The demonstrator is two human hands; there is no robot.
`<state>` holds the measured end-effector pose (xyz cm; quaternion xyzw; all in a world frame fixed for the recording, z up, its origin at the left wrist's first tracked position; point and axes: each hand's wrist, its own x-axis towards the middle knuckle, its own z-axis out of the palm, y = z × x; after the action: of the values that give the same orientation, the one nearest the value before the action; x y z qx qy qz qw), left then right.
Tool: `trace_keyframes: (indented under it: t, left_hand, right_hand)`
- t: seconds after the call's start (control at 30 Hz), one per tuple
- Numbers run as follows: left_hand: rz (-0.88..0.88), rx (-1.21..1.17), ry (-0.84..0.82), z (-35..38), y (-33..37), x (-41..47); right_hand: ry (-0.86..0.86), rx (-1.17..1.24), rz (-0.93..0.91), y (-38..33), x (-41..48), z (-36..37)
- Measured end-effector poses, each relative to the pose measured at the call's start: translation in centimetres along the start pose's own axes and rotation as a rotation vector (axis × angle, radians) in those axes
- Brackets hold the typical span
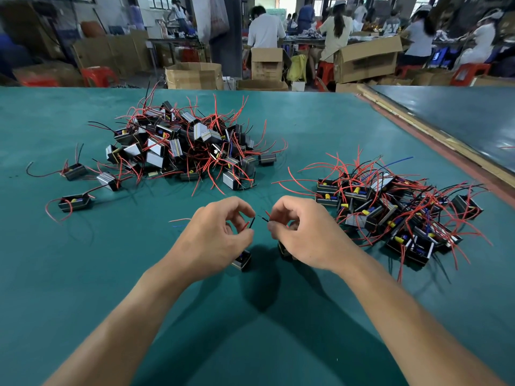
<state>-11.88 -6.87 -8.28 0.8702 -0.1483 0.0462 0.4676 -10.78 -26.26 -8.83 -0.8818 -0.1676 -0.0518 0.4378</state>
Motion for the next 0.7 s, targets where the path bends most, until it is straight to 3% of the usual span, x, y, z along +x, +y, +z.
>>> trace_keyframes:
  t: [0.5,0.7]
  left_hand:
    - [0.023,-0.025,0.123,-0.06,0.5,0.12]
    - [0.013,-0.014,0.033,-0.03,0.87,-0.11]
  right_hand:
    - [-0.041,-0.036,0.008,-0.37,-0.07,0.03]
    - [-0.054,-0.04,-0.032,-0.62,-0.18,-0.14]
